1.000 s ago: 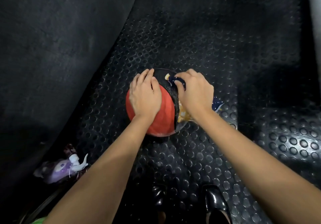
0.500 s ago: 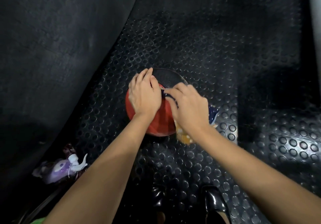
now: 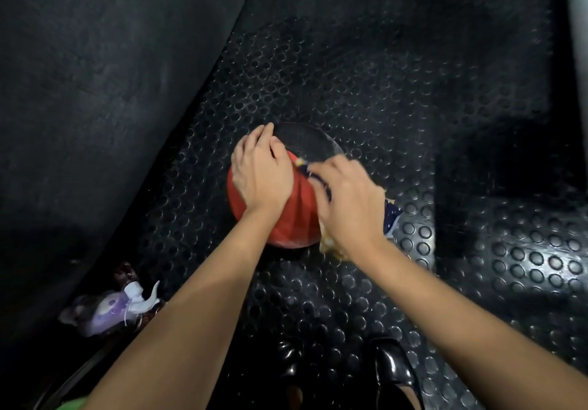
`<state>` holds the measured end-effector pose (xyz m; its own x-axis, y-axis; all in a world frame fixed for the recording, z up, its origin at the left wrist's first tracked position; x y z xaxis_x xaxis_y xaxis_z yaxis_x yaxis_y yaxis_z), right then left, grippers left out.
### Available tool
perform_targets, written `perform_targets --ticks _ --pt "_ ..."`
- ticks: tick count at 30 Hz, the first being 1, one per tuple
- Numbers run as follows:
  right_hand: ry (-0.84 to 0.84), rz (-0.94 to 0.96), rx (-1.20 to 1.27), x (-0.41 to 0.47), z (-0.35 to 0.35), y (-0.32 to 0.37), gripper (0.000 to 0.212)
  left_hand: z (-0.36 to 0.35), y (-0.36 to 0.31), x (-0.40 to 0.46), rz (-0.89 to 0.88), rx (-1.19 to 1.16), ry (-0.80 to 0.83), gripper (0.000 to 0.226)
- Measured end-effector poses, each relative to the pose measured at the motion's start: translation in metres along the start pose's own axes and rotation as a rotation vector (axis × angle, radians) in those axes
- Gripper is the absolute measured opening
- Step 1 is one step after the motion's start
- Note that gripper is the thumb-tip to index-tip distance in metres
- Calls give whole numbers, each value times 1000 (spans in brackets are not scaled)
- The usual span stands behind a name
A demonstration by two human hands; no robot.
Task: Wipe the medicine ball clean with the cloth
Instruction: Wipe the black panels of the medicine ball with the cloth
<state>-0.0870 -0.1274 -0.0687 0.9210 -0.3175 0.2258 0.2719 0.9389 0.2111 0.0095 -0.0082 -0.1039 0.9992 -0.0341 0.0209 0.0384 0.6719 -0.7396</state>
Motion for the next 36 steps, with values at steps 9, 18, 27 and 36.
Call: perform_targets --ticks 9,18,27,36 --pt "77 -196 118 4 -19 -41 18 0 -8 -13 -257 26 195 58" --pt "27 -165 99 -2 -6 -24 15 -15 -2 -27 -325 329 624 138" --pt "74 21 10 16 -1 10 16 -9 5 -38 -318 297 621 137" --pt "72 5 49 14 -2 9 17 -4 10 -46 -317 261 603 135"
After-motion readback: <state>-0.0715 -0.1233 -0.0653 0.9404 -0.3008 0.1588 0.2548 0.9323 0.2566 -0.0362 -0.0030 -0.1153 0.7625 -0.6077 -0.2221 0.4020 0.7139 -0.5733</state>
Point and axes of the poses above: each hand's wrist, its own x-axis towards the middle knuckle, its own z-axis out of the back of the hand, y = z × x, the point moved 10 cm from there along x, towards the middle knuckle, and after that the axes turned 15 degrees about -x, right-handed, at the moved point
